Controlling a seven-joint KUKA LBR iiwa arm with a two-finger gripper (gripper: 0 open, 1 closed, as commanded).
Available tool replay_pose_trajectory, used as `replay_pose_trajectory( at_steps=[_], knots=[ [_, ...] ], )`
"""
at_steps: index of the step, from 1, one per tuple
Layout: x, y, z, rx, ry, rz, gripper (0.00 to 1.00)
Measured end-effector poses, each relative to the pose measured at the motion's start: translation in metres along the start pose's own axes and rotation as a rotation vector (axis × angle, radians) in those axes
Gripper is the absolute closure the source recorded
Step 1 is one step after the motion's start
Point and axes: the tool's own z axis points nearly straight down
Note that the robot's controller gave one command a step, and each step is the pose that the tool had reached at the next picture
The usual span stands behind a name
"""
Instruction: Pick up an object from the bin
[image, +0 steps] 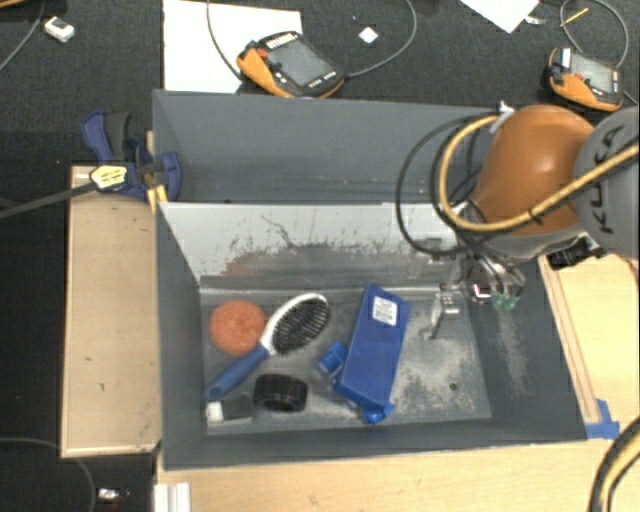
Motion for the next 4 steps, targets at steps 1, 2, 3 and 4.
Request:
replay_pose_trajectory(
  at_steps=[1,2,3,4],
  knots=[
    [-0.002,0.0,-0.004,0.0,-0.007,-0.001,0.0],
    [-0.01,0.05,0.106,0.007,-0.021,-0.613,0.0],
    [0.023,0.061,0.046,0.003,-0.015,-0.49,0.0],
    [0.045,0.113,0.085,0.008,-0.028,-0.742,0.0]
  ],
)
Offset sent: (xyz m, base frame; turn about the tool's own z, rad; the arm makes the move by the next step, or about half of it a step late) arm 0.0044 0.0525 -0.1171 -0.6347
